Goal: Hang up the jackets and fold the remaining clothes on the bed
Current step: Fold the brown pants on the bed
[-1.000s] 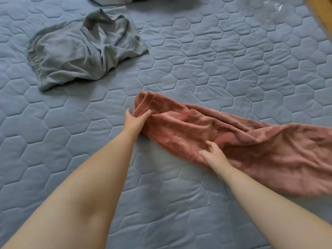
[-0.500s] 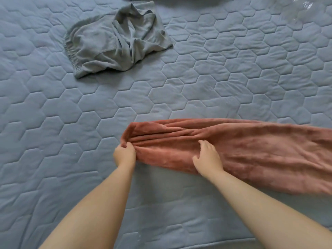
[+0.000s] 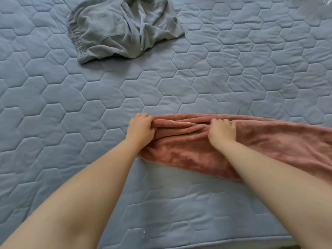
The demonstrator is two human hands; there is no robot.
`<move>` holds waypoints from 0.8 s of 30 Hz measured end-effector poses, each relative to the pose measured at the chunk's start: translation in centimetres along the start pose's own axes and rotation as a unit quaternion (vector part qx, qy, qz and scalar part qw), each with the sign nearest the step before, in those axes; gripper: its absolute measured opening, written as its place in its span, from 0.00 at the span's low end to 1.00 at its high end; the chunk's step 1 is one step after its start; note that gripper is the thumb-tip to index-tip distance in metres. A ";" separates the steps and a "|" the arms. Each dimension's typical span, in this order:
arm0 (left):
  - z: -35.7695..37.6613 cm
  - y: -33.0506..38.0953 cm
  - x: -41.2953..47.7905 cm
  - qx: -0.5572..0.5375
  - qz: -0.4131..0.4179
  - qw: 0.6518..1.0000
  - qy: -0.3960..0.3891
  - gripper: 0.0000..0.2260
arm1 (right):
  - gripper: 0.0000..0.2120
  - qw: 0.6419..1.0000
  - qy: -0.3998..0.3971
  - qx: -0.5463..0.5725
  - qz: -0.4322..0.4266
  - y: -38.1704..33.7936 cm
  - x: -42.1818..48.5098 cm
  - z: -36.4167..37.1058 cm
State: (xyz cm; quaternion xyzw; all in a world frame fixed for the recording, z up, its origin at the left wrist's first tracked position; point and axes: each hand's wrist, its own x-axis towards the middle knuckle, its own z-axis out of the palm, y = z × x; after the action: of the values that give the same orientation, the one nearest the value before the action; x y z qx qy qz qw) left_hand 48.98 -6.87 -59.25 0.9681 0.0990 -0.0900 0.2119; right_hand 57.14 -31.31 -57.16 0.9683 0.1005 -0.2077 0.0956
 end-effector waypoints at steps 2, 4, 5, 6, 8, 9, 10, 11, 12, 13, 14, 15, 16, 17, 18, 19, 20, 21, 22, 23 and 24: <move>-1.1 -0.6 0.7 -0.083 -0.053 0.995 -0.018 0.06 | 0.16 0.997 -0.060 -0.037 0.007 0.8 1.1 -0.8; -2.5 -1.7 1.6 -0.142 -0.090 0.985 -0.040 0.05 | 0.18 0.993 -0.105 -0.055 -0.023 1.5 1.7 -2.1; -3.3 -2.2 2.0 -0.158 -0.097 0.981 -0.049 0.06 | 0.18 0.989 -0.129 -0.066 -0.035 1.8 1.9 -2.7; -3.9 -2.7 2.3 -0.174 -0.106 0.977 -0.058 0.08 | 0.18 0.985 -0.148 -0.081 -0.041 2.0 2.1 -3.3; -4.6 -3.3 2.5 -0.211 -0.129 0.966 -0.069 0.13 | 0.16 0.981 -0.150 -0.109 -0.052 2.6 2.4 -4.1; -4.6 -3.4 2.4 -0.223 -0.146 0.962 -0.068 0.16 | 0.14 0.985 -0.119 -0.109 -0.054 2.9 2.5 -4.3; -4.4 -3.5 2.3 -0.230 -0.169 0.957 -0.056 0.18 | 0.13 0.992 -0.060 -0.096 -0.053 3.1 2.6 -4.3; -4.0 -3.4 2.2 -0.236 -0.194 0.951 -0.032 0.17 | 0.13 0.997 0.013 -0.068 -0.041 3.4 2.8 -3.9; -3.4 -3.4 2.0 -0.244 -0.228 0.943 -0.001 0.13 | 0.15 0.996 0.080 -0.028 -0.015 3.5 2.8 -3.5; -2.9 -3.2 1.7 -0.253 -0.260 0.931 0.022 0.09 | 0.17 0.992 0.123 0.017 0.020 3.5 2.7 -3.0; -2.2 -3.0 1.4 -0.267 -0.300 0.915 0.031 0.12 | 0.20 0.986 0.153 0.056 0.041 3.4 2.3 -2.5; -1.5 -2.9 0.9 -0.285 -0.339 0.896 0.022 0.19 | 0.21 0.980 0.182 0.081 0.029 3.0 1.8 -1.9; -0.9 -2.8 0.6 -0.304 -0.368 0.879 0.012 0.23 | 0.21 0.974 0.207 0.094 -0.017 2.3 1.2 -1.3; -0.5 -2.7 0.2 -0.324 -0.390 0.862 -0.001 0.26 | 0.21 0.966 0.226 0.098 -0.076 1.5 0.4 -0.8; -0.1 -2.6 -0.1 -0.345 -0.397 0.850 -0.020 0.27 | 0.21 0.958 0.236 0.095 -0.133 0.5 -0.4 -0.1; 0.2 -2.7 -0.4 -0.371 -0.385 0.844 -0.040 0.28 | 0.21 0.956 0.222 0.088 -0.172 -0.6 -1.3 0.6; 0.2 -2.7 -0.8 -0.394 -0.368 0.840 -0.067 0.27 | 0.22 0.963 0.175 0.083 -0.187 -1.7 -1.9 1.3; 0.2 -2.5 -1.1 -0.411 -0.358 0.833 -0.099 0.25 | 0.24 0.975 0.105 0.081 -0.180 -2.7 -2.4 2.1; 0.0 -2.4 -1.4 -0.430 -0.359 0.819 -0.123 0.20 | 0.25 0.983 0.028 0.085 -0.161 -3.4 -2.8 3.0; 0.0 -2.2 -1.6 -0.451 -0.369 0.801 -0.137 0.16 | 0.27 0.983 -0.049 0.107 -0.139 -3.7 -3.0 3.9; -0.1 -1.9 -1.7 -0.459 -0.381 0.791 -0.135 0.13 | 0.28 0.978 -0.094 0.136 -0.126 -3.9 -3.0 4.5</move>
State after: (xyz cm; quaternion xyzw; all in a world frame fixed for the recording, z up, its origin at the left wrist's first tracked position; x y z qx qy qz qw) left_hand 46.93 -5.44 -59.55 0.6181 0.4601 -0.2375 0.5915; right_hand 51.81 -29.08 -60.48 0.9279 0.1831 -0.3200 -0.0551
